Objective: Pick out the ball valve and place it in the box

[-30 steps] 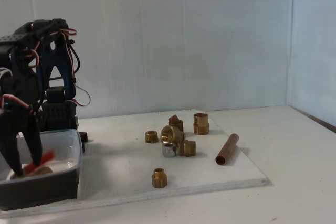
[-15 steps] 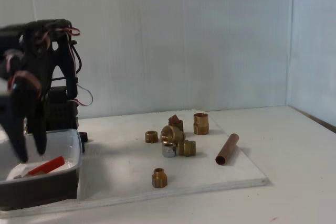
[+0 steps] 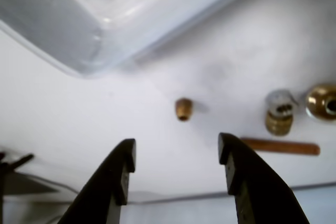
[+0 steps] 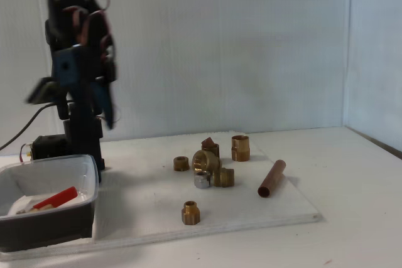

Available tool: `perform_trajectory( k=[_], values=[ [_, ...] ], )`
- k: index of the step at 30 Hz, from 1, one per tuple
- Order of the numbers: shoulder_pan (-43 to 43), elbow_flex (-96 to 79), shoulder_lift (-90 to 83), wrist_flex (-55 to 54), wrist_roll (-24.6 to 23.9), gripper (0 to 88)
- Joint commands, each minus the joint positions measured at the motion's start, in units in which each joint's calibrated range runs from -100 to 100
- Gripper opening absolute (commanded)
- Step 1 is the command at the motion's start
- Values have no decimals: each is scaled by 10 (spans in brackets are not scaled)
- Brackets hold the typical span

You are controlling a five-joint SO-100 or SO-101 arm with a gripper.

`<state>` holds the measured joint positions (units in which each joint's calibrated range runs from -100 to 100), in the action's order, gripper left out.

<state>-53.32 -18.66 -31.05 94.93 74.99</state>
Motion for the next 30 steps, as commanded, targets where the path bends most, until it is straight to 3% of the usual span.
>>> perform_trajectory(
  k=[1,7,12,25,30],
  values=[
    [122,10,-19,-7,-148,166],
    [298,-64,-19,-176,-367,166],
    [386,-93,-22,-225,-493,166],
    [555,-100,-27,-208,-728,166],
    [593,-151,-27,-203,-754,166]
  ],
)
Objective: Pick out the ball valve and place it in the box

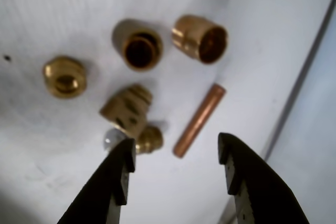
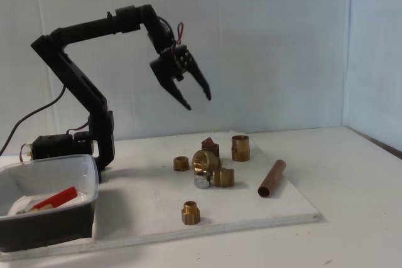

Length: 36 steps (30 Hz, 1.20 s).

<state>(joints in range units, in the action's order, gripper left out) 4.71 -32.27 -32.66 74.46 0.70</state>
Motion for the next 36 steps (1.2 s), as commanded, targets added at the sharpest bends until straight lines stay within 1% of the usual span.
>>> perform_trajectory(
  k=[1,10,15,18,21,30,36],
  values=[
    [16,-27,-11,0,-11,166],
    [16,-151,-13,-116,-12,166],
    [18,-181,-13,-126,-12,166],
    [19,-205,-44,-127,-12,166],
    [20,-254,-125,-127,-10,166],
    [48,-432,-474,-126,-7,172],
    [67,-532,-651,-127,-12,172]
  ],
)
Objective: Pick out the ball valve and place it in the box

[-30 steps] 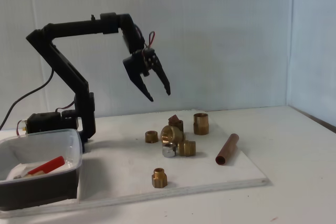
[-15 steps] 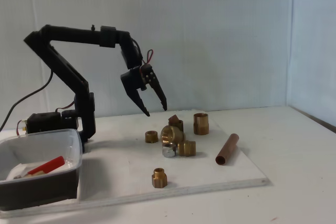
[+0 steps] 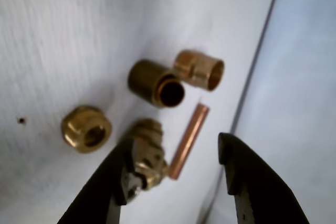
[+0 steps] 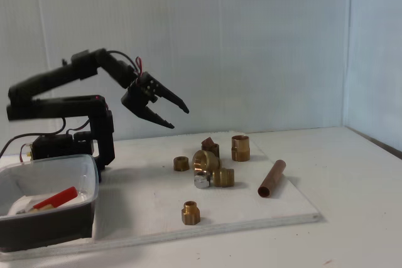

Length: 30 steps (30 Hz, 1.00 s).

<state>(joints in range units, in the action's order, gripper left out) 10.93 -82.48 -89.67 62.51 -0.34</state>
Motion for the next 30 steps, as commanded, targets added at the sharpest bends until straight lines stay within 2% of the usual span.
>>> perform_trajectory(
  k=[1,11,18,30],
  values=[
    [7,-44,-94,-7,-1,172],
    [-19,-173,-81,-111,-2,172],
    [-61,-174,-82,-89,-2,172],
    [-63,-174,-81,-36,-2,165]
  ],
)
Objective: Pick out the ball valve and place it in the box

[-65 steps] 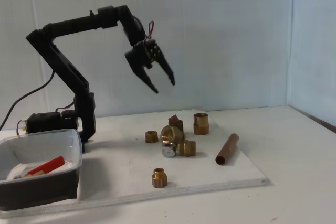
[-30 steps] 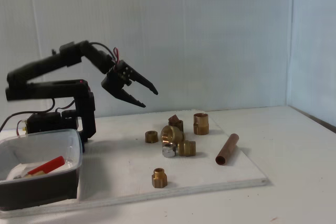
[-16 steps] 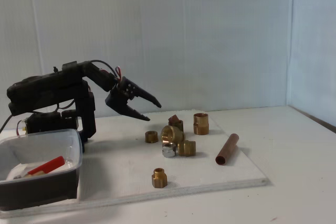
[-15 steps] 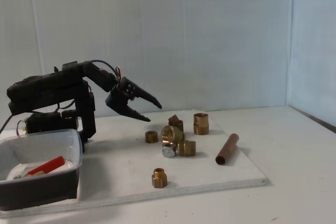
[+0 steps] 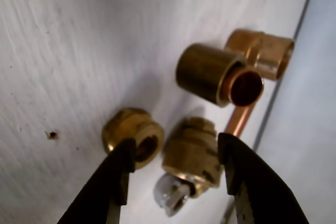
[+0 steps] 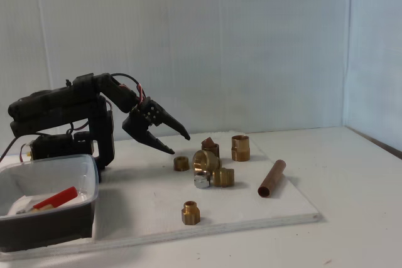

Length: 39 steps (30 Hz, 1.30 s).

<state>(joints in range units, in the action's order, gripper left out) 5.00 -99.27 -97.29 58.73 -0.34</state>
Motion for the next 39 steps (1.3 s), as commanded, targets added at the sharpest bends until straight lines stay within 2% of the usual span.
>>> perform_trajectory(
  k=[1,3,6,12,39],
  values=[
    [-4,-6,-3,2,-2,163],
    [-4,-6,-5,2,-2,122],
    [-4,-6,-6,2,-2,6],
    [-4,-6,-3,2,2,35],
    [-1,-6,2,3,2,32]
  ],
)
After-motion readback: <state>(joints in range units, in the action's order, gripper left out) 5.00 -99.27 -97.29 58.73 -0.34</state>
